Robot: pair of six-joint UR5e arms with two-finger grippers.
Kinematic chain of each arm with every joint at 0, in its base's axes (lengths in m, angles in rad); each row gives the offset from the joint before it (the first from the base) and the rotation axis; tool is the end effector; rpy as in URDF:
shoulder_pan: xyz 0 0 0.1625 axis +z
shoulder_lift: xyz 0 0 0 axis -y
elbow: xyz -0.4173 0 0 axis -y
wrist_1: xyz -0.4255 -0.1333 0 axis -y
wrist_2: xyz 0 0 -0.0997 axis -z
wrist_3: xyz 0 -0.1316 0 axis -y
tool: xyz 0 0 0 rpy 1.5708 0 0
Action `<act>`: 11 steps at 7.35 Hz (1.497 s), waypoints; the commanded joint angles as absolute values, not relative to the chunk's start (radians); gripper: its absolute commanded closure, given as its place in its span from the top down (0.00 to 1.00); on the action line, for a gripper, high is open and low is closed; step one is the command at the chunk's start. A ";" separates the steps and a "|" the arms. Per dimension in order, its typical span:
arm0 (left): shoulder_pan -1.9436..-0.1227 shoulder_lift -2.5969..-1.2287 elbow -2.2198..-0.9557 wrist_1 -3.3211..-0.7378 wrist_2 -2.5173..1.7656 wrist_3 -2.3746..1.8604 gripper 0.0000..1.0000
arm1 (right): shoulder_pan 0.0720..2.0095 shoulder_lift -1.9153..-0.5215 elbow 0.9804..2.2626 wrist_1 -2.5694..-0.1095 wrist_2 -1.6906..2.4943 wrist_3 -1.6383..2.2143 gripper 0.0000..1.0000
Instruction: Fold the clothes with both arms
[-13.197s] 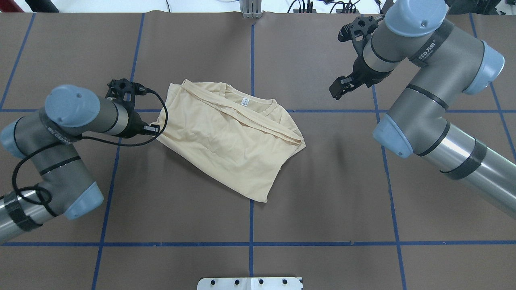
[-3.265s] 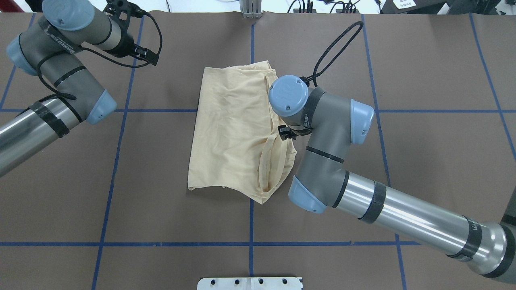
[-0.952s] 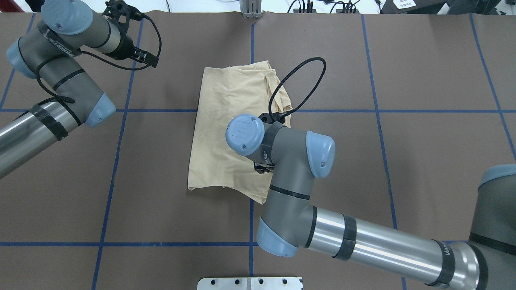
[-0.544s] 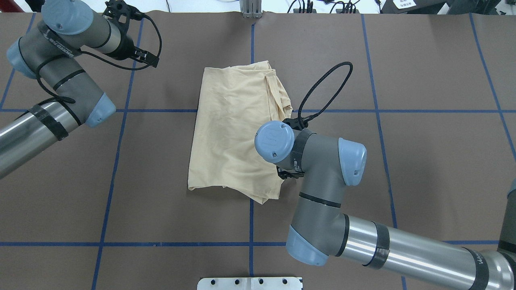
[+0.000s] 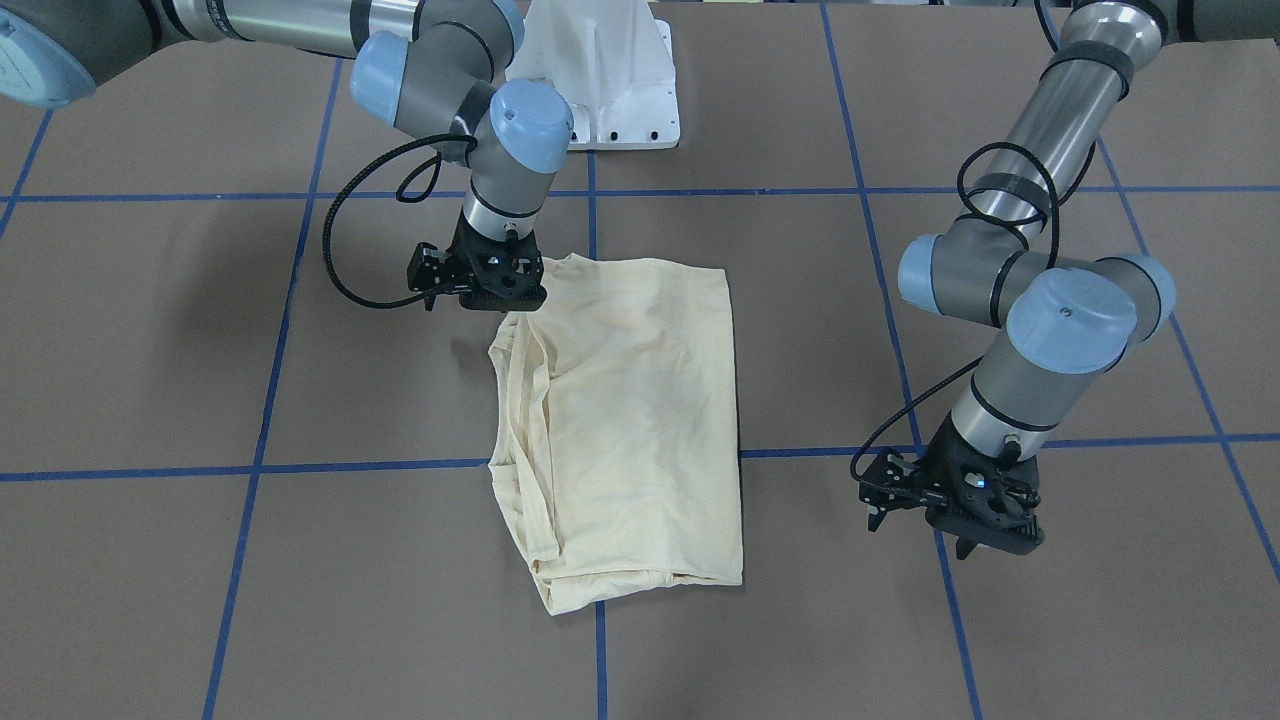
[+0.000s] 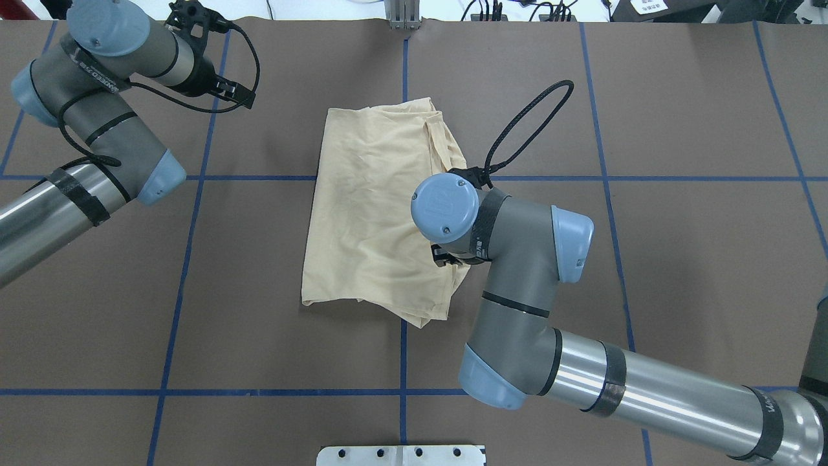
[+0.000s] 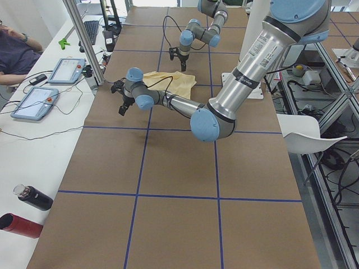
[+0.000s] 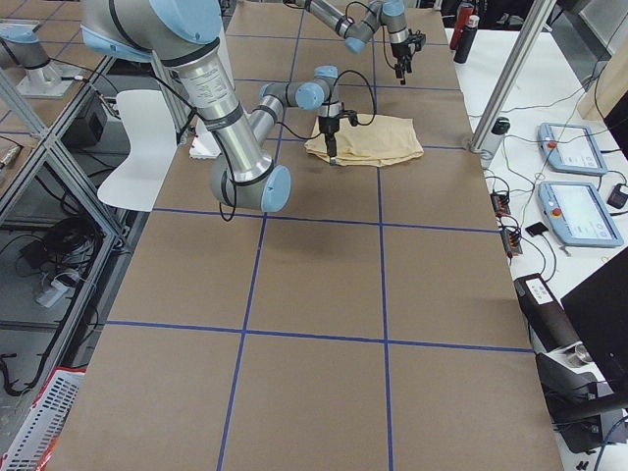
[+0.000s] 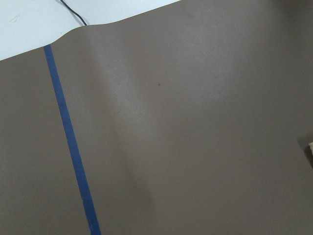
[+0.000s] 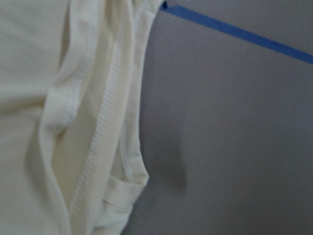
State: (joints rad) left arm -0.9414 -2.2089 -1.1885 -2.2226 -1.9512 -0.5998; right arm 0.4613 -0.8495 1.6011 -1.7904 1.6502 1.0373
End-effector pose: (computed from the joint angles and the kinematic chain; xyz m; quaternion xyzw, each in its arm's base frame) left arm 0.4132 -0.7109 0.3867 0.2537 0.3871 0.0959 0.8813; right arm -0.6070 -0.4389 0.2478 0.0917 -0.2491 -0.0452 0.9631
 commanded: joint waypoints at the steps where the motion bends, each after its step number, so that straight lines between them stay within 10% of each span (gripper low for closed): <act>1: -0.939 -2.209 -1.187 -2.223 -1.951 -0.600 1.00 | 0.474 -0.810 1.498 -1.654 1.649 1.045 0.99; 11: -0.939 -2.209 -1.187 -2.227 -1.951 -0.600 1.00 | 0.560 -0.819 1.489 -1.855 1.649 0.850 0.99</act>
